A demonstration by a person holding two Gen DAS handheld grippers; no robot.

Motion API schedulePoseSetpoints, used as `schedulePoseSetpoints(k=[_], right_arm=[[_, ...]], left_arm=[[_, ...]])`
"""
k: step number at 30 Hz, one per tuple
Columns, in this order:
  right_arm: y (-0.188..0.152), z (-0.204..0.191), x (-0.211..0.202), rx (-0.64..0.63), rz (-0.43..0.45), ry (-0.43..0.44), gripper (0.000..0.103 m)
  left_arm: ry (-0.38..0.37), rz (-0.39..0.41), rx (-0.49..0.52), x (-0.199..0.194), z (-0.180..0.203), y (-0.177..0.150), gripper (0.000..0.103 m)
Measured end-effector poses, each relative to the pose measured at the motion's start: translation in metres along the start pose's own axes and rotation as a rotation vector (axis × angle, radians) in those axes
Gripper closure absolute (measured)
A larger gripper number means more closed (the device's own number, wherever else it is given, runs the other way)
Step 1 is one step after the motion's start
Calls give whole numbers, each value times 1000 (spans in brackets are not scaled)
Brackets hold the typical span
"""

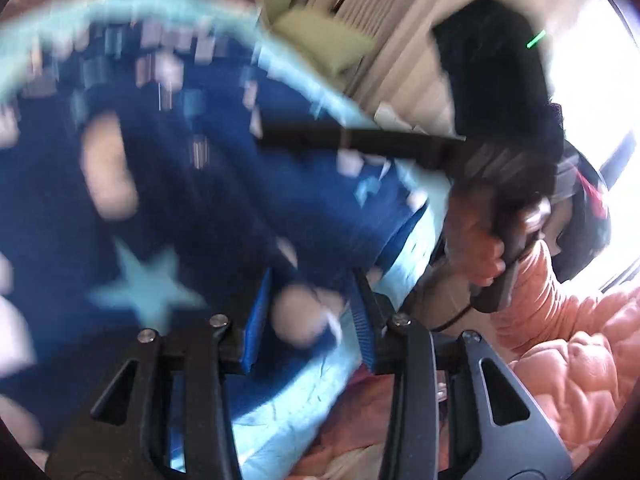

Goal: Fold small clothes

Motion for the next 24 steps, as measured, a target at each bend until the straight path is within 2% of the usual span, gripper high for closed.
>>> schedulePoseSetpoints(k=[1, 2, 3, 6, 7, 9, 10, 11, 12, 13, 14, 15, 16, 18, 20, 24], right_arm=[[0, -5, 8, 12, -22, 33, 90], [-2, -7, 17, 15, -44, 50, 90], [-6, -5, 30, 4, -76, 35, 90], [-29, 27, 59, 4, -155, -144, 95], [-29, 29, 55, 37, -132, -100, 95], [-26, 35, 32, 79, -115, -82, 94], [-22, 38, 13, 82, -76, -86, 89], [-19, 44, -6, 79, -31, -98, 87], [-16, 52, -27, 80, 9, -117, 84], [-16, 65, -51, 94, 53, -151, 73], [-17, 81, -73, 119, 90, -191, 57], [-19, 100, -92, 154, 119, -241, 50], [-23, 116, -107, 190, 138, -274, 44], [-36, 151, -133, 299, 160, -314, 44], [-48, 172, -143, 397, 159, -306, 44], [-68, 183, -144, 498, 134, -193, 43]], left_arm=[[3, 2, -8, 6, -2, -5, 63], [4, 16, -2, 8, -2, -6, 63], [-2, 33, -7, 6, -2, -6, 63], [-14, 44, -52, -11, -5, -6, 62], [14, 38, -50, -18, -7, -8, 62], [113, 54, -25, -44, -13, -13, 61], [169, 70, -18, -61, -18, -16, 53], [237, 90, -20, -81, -25, -21, 39], [298, 110, -26, -98, -35, -24, 33], [381, 132, -37, -117, -46, -31, 25], [445, 139, -49, -131, -57, -38, 24], [505, 136, -73, -144, -69, -49, 24], [532, 130, -105, -154, -78, -61, 24], [550, 116, -187, -163, -92, -83, 24], [540, 99, -228, -162, -97, -97, 24], [521, 61, -264, -144, -100, -117, 24]])
Point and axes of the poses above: each gripper's, at about its wrist camera, not at the fingertips, and x roughly the way its jaws point, z to its right, y to its top, the point moved 10 cm from there along x, roughly the way its jaws point, and after that the axes turned 13 degrees about x, right-handed, at the moved point
